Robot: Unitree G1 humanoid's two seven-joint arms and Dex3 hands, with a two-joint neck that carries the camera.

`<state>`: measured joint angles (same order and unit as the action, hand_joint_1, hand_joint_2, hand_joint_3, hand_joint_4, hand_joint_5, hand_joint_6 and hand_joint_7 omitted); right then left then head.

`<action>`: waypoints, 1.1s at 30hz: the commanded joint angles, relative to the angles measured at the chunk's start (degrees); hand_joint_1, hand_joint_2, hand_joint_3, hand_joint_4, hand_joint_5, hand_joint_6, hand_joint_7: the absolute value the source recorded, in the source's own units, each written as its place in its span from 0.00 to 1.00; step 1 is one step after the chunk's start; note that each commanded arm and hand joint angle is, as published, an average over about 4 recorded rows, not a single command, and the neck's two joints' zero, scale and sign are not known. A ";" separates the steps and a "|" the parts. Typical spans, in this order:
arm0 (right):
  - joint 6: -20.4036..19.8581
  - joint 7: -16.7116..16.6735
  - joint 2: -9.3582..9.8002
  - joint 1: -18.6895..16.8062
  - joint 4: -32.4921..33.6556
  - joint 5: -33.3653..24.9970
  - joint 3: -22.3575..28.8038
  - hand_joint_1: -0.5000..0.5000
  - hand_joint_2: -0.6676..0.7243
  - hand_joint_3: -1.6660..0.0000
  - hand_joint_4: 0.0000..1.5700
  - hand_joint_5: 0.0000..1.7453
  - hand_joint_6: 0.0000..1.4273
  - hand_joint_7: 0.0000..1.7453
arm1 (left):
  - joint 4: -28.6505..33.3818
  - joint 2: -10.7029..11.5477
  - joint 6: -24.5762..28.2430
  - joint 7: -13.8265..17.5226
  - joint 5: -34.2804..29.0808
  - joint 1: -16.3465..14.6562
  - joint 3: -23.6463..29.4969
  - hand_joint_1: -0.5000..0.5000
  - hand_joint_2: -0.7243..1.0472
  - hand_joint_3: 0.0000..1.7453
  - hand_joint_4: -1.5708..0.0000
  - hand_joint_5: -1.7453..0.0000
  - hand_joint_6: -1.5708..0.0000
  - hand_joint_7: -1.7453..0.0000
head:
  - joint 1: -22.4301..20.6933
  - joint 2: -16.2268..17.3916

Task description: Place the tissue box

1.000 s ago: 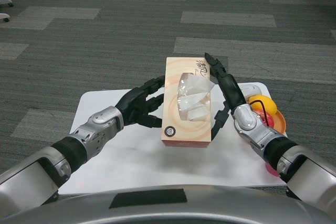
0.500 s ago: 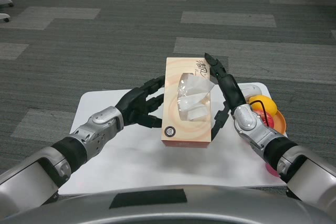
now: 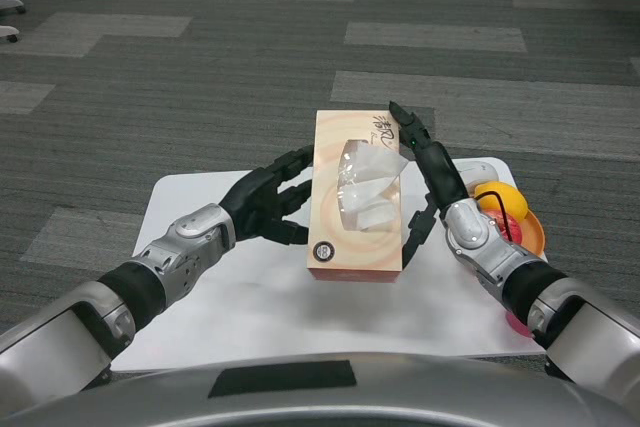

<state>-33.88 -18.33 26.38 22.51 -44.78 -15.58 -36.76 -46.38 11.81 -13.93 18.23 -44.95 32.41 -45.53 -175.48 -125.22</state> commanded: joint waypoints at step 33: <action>-1.43 0.42 -2.94 -0.65 -5.84 -0.15 -8.79 0.04 0.86 0.93 0.00 0.19 0.00 0.04 | -0.84 -1.64 1.18 2.40 0.85 -2.35 -1.76 1.00 0.90 0.05 1.00 1.00 1.00 1.00 | -0.65 0.80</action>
<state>-34.04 -18.89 25.48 21.79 -50.52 -16.03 -44.41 -47.17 11.76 -12.35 19.29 -44.04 29.41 -46.72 -176.12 -124.48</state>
